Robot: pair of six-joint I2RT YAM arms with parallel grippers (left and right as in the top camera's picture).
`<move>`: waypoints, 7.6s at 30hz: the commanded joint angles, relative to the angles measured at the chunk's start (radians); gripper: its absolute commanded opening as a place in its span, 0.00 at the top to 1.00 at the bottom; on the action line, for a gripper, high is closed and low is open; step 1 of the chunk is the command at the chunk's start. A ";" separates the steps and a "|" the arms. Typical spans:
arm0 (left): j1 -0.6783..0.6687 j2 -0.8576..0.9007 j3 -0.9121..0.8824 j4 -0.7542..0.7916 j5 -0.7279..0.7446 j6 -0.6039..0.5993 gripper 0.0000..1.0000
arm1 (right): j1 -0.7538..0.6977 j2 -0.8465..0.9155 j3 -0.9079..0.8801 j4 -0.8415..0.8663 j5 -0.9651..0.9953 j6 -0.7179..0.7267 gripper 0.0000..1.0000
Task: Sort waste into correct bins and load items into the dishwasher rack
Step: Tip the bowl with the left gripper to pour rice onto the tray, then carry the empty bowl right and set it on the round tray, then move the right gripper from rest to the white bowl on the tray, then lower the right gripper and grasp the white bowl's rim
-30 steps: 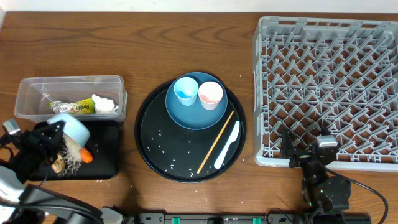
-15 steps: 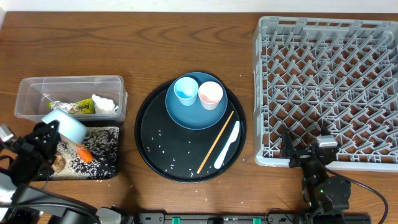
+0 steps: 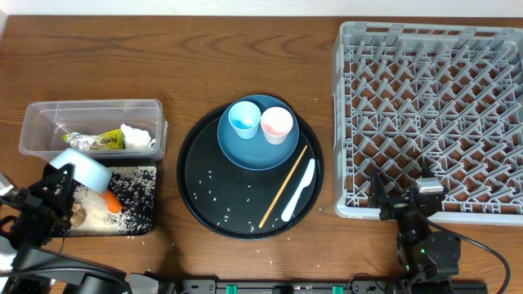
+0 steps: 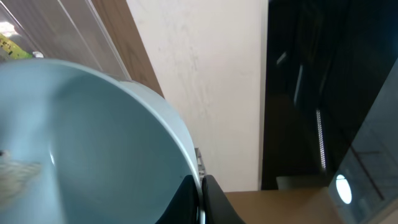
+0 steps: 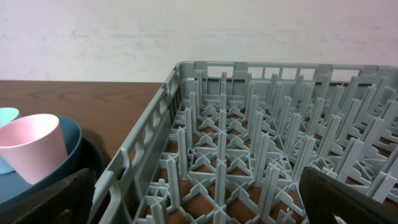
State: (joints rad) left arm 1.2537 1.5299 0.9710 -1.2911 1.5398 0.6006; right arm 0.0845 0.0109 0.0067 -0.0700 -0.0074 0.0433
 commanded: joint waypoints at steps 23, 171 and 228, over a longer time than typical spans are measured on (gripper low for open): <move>-0.049 0.016 -0.008 -0.006 0.032 0.085 0.94 | 0.001 -0.006 -0.002 -0.003 -0.003 -0.008 0.01; -1.450 -0.374 0.141 0.402 -1.488 -0.935 0.02 | 0.001 -0.004 -0.001 0.006 -0.089 0.275 0.01; -1.450 -0.374 0.141 0.402 -1.489 -0.935 0.02 | 0.796 1.762 1.254 -0.617 -0.132 0.737 0.73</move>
State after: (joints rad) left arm -0.2001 1.1564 1.1019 -0.8879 0.0673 -0.3264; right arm 0.8692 1.7279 1.2675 -0.7059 -0.1577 0.7353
